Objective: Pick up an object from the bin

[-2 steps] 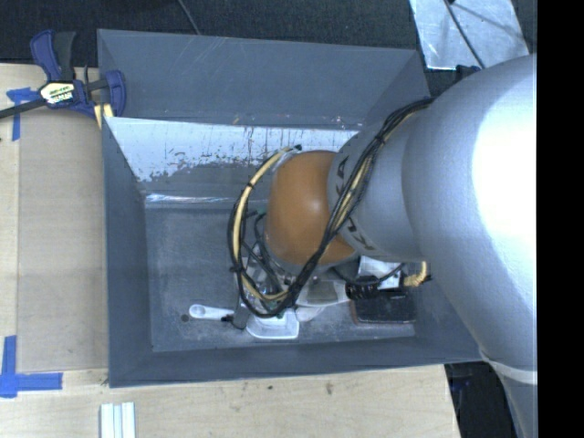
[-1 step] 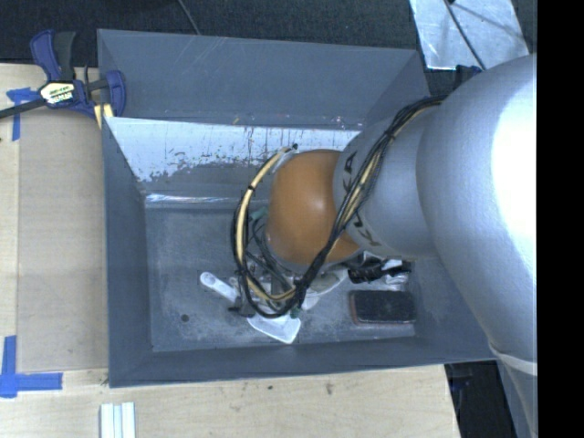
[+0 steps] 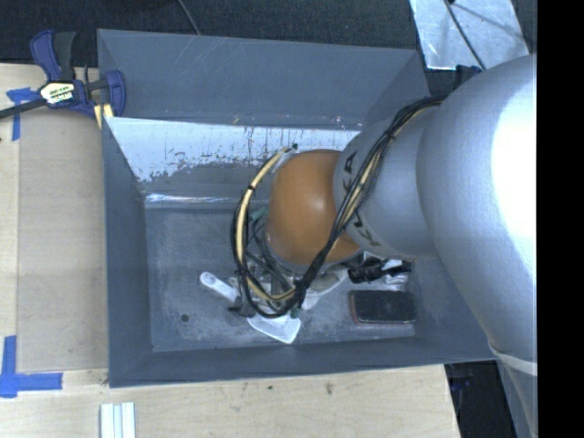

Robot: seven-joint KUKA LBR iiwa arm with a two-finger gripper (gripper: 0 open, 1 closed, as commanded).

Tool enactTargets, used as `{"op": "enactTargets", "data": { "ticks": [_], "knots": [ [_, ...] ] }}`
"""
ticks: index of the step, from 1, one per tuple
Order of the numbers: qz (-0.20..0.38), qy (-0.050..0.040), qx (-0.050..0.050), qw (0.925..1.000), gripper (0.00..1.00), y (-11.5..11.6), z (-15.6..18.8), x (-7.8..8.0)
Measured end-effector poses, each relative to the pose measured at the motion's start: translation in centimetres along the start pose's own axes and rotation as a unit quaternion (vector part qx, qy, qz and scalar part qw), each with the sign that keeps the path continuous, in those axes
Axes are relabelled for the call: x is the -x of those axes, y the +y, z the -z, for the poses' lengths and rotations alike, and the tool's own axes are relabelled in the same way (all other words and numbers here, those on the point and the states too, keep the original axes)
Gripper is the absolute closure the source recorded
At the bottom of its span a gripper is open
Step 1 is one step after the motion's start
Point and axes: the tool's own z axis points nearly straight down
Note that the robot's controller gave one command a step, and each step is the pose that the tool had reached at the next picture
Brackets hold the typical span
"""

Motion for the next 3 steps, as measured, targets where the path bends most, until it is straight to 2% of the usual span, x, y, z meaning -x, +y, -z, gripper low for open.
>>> {"op": "enactTargets", "data": {
  "ticks": [1, 2, 3],
  "knots": [
    [0.000, 0.0019, -0.001, 1.0000, 1.00, -0.1, 0.6, -0.1],
    [0.000, 0.0052, -0.002, 1.0000, 1.00, -0.1, 2.8, -0.3],
    [0.000, 0.0029, -0.001, 1.0000, 1.00, -0.1, 5.2, -0.1]
  ]
}}
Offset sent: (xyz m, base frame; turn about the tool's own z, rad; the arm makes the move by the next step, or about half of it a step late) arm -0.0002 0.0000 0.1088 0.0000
